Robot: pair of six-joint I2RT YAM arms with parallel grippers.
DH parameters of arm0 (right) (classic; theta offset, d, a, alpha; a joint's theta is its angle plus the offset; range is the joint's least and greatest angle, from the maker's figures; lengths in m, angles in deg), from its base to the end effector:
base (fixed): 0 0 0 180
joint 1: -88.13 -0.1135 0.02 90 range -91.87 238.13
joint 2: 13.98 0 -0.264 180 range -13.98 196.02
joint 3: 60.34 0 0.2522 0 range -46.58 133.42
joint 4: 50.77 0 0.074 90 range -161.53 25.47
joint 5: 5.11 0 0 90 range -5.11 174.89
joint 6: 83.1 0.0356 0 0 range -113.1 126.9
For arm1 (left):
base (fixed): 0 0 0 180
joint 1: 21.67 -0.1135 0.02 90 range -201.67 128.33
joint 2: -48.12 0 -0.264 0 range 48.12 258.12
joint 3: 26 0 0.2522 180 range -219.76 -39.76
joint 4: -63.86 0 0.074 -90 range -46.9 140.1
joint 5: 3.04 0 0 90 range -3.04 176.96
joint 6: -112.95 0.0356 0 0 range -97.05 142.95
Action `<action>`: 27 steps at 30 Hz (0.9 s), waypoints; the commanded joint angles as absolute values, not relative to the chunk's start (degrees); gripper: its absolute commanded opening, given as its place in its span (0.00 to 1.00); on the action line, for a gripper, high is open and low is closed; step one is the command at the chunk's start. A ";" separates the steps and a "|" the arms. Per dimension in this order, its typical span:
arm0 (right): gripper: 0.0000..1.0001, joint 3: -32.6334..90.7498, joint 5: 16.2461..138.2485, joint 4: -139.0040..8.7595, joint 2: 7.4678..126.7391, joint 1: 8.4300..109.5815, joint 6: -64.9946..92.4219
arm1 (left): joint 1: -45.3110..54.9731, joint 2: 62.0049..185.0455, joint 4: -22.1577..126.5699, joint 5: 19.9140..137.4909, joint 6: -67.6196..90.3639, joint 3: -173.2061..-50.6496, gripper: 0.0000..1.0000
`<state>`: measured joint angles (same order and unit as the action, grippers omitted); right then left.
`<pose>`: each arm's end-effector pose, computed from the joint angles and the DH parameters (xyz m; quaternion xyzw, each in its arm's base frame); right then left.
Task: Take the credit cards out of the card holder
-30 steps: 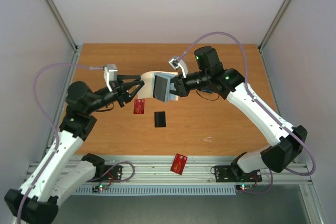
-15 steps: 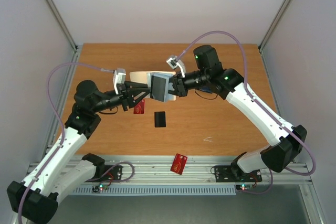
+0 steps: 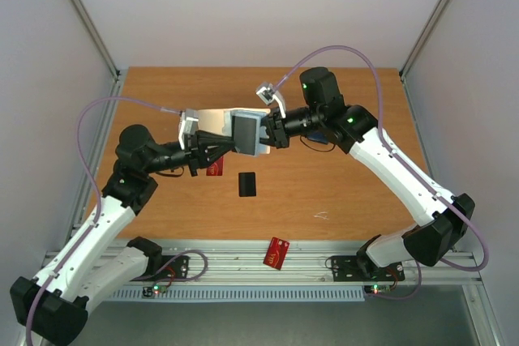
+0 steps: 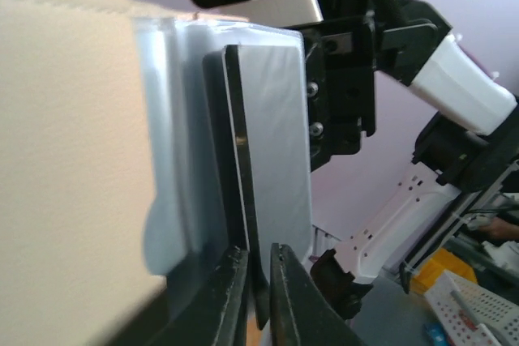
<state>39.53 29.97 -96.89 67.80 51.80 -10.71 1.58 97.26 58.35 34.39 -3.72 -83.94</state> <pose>0.2288 0.2044 0.4087 -0.5566 0.5703 0.4644 0.3864 0.1652 -0.1018 0.3572 0.3035 0.6249 -0.5507 0.4628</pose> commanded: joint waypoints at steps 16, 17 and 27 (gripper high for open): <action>0.10 37.31 23.43 -96.30 62.66 51.45 -12.76 | 0.35 92.41 56.92 41.21 -4.52 -81.67 0.00; 0.08 36.75 23.30 -95.63 62.14 51.41 -12.76 | 0.05 92.21 56.93 40.71 -4.48 -81.54 0.00; 0.01 34.20 25.49 -99.50 59.11 56.27 -14.14 | -2.20 89.34 43.47 42.61 3.05 -83.17 0.00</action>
